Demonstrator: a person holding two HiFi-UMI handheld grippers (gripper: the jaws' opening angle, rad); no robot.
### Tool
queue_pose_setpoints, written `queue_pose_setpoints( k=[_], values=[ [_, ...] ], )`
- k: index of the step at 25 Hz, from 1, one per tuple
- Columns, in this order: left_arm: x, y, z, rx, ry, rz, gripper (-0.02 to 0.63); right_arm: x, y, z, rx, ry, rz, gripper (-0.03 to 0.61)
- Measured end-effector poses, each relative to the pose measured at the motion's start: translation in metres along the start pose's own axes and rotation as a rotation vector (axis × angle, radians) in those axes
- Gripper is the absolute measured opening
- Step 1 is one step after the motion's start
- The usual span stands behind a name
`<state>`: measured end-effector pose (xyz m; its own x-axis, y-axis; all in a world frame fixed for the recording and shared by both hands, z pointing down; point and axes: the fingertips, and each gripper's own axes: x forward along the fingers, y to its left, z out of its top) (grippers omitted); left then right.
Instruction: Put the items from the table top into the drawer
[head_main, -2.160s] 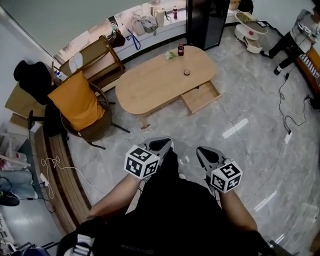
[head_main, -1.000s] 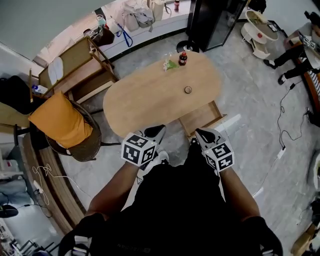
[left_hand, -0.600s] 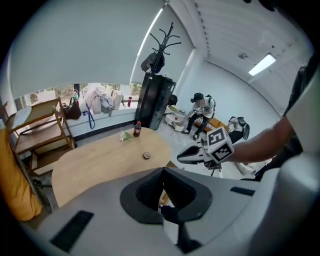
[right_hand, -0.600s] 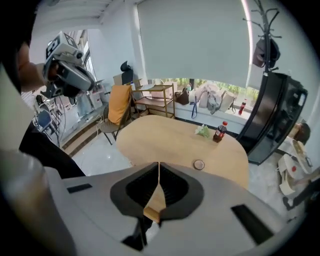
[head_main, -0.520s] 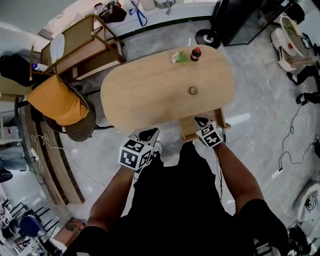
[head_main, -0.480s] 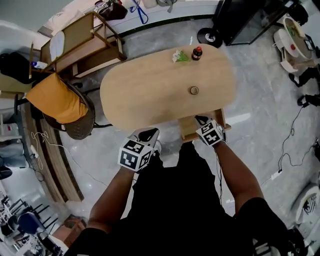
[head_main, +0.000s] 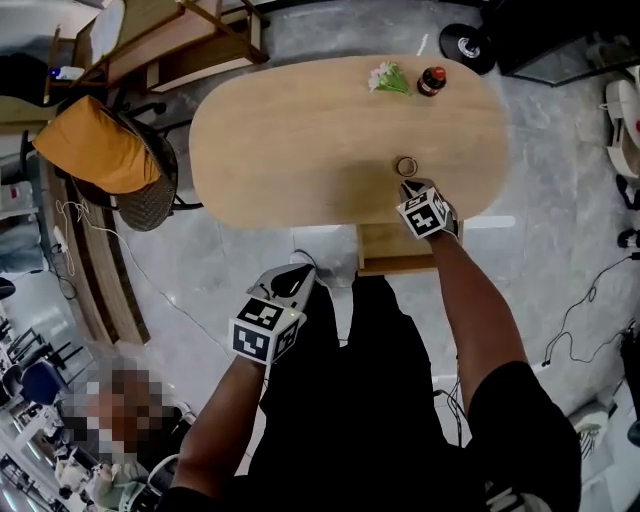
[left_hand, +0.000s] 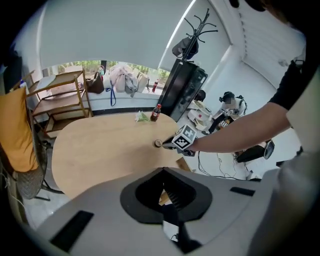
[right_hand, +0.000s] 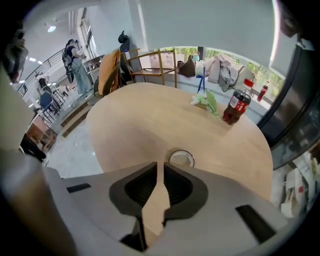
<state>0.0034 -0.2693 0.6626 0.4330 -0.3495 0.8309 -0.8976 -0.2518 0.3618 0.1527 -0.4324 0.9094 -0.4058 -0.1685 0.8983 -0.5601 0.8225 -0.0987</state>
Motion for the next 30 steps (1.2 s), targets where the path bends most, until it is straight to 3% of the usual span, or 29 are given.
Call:
queue_pose_setpoints(
  k=[3,12,18,23,30],
  values=[
    [0.009,-0.003,-0.006,-0.039,-0.004,0.014,0.005,0.024,-0.008,-0.002,-0.072,0.033,0.003,0.074],
    [0.019,0.001,-0.026,-0.096,0.002,0.049,0.005,0.072,-0.016,-0.011,-0.292,0.151,-0.016,0.072],
    [0.022,0.0,-0.034,-0.092,0.022,0.043,0.005,0.075,-0.014,-0.006,-0.338,0.165,-0.035,0.032],
    [0.028,-0.006,-0.028,-0.053,0.032,0.026,0.005,0.053,-0.012,-0.003,-0.299,0.102,-0.05,0.031],
    [0.038,-0.015,-0.016,-0.02,0.06,-0.038,0.005,0.0,0.002,-0.041,-0.086,0.021,-0.079,0.031]
  ],
)
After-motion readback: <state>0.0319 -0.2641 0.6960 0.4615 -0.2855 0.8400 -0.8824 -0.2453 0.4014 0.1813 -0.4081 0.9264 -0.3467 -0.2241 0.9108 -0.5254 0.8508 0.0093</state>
